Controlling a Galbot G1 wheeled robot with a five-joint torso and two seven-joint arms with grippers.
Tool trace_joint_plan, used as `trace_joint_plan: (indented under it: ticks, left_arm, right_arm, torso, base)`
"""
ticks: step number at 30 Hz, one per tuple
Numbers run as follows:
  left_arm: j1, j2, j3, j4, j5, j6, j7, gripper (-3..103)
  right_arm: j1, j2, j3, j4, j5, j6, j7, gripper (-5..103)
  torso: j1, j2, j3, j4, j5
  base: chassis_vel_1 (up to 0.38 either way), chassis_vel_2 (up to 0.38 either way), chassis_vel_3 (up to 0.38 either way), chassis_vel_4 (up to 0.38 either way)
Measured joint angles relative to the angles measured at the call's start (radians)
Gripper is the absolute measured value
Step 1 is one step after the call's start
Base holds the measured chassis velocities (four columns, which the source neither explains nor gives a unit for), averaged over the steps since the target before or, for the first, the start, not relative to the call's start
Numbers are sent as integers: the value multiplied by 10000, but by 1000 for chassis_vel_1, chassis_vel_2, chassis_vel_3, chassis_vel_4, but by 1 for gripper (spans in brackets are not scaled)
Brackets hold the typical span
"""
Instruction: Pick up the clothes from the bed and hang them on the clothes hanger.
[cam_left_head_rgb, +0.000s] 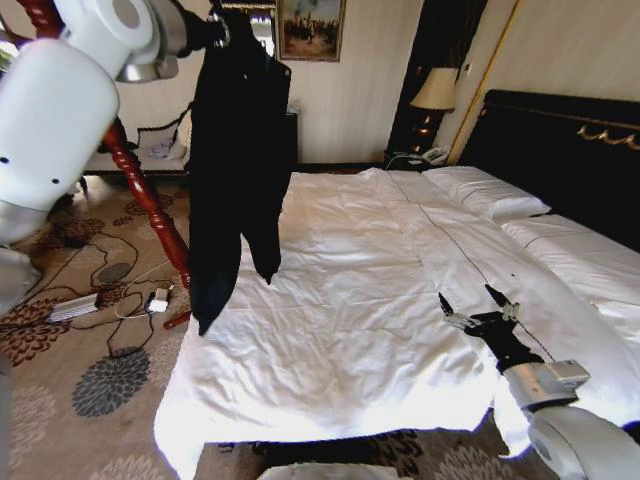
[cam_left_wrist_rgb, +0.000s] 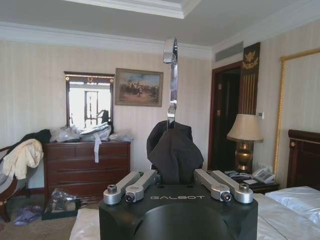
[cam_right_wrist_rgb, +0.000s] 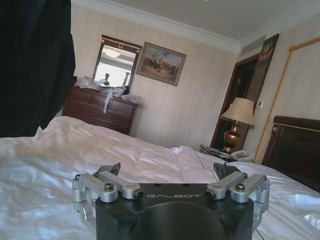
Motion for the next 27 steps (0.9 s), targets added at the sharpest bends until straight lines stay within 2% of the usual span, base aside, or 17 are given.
trace_joint_plan:
  ticks: [5,11,15,19,27]
  left_arm:
    - [147,-28,-75,309,-172,205,-191,16]
    - [113,-108,-88,651,-162,439,-92,16]
    - [40,-359,-22,1395,53,516,87,16]
    - [4,-795,-3,2523,742,216,617,16]
    - [-343,-1259,120,4010,808,221,909,16]
  right_arm:
    - [0,0,0,0,0,0,0,100]
    - [0,0,0,0,0,0,0,100]
    - [0,0,0,0,0,0,0,100]
    - [0,-1,0,-1,0,0,0,100]
    - [1,0,0,0,0,0,0,100]
  torso:
    - [0,-1,1,-1,-2]
    - [-1,1,-1,-2,2]
    - [0,0,0,-1,1]
    - [0,0,0,-3,0]
    - [0,0,0,0,1]
  base:
    - [0,0,0,0]
    - [0,0,0,0]
    - [0,0,0,0]
    - [0,0,0,0]
    - [0,0,0,0]
